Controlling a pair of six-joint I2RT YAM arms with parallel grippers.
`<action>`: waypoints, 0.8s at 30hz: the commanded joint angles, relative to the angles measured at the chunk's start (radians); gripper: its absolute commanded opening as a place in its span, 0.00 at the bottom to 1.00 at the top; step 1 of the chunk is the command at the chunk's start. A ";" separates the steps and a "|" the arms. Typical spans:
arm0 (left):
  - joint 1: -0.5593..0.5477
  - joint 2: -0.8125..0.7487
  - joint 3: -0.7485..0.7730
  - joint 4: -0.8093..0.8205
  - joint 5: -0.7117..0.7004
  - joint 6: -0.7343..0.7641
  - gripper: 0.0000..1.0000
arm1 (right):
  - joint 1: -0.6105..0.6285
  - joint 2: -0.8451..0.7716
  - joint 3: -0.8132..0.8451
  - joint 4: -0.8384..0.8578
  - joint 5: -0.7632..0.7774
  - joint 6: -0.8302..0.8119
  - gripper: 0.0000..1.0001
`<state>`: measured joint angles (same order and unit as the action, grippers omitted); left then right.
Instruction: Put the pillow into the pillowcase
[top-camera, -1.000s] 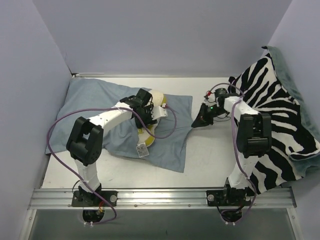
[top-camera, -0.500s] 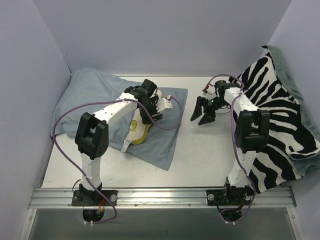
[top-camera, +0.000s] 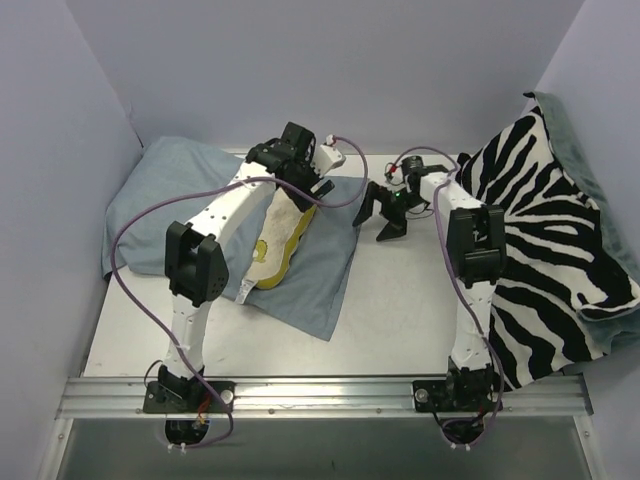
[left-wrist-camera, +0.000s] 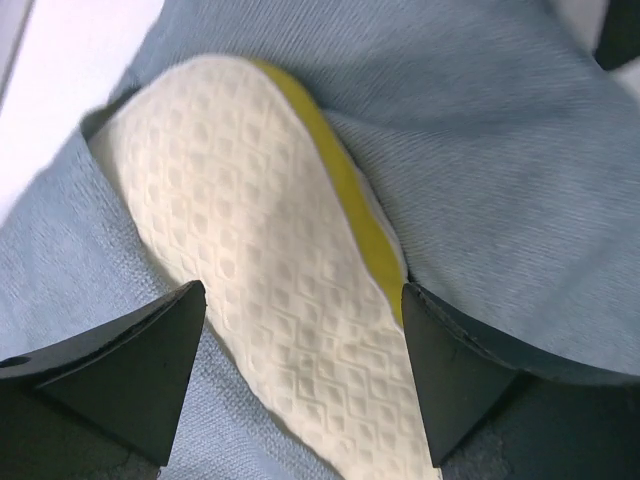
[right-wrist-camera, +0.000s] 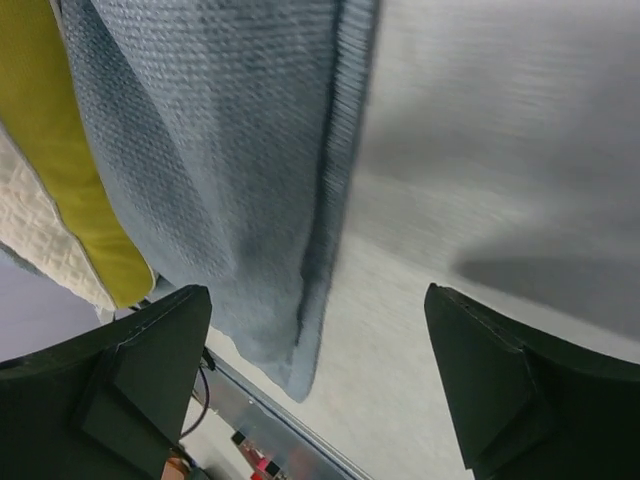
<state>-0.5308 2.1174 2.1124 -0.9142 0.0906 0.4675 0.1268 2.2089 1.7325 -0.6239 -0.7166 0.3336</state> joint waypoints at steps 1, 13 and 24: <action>0.023 0.093 0.038 -0.002 -0.219 -0.116 0.88 | 0.076 0.058 -0.005 0.117 -0.041 0.129 0.93; -0.021 0.023 0.020 -0.041 -0.154 -0.057 0.88 | -0.186 -0.185 -0.235 0.080 -0.165 -0.077 0.00; -0.175 0.220 0.225 0.122 0.103 -0.073 0.83 | -0.164 -0.159 -0.157 -0.206 -0.175 -0.241 0.00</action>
<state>-0.7200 2.2967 2.2848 -0.8974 0.0963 0.4061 -0.0555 2.0945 1.5814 -0.6861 -0.8871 0.1734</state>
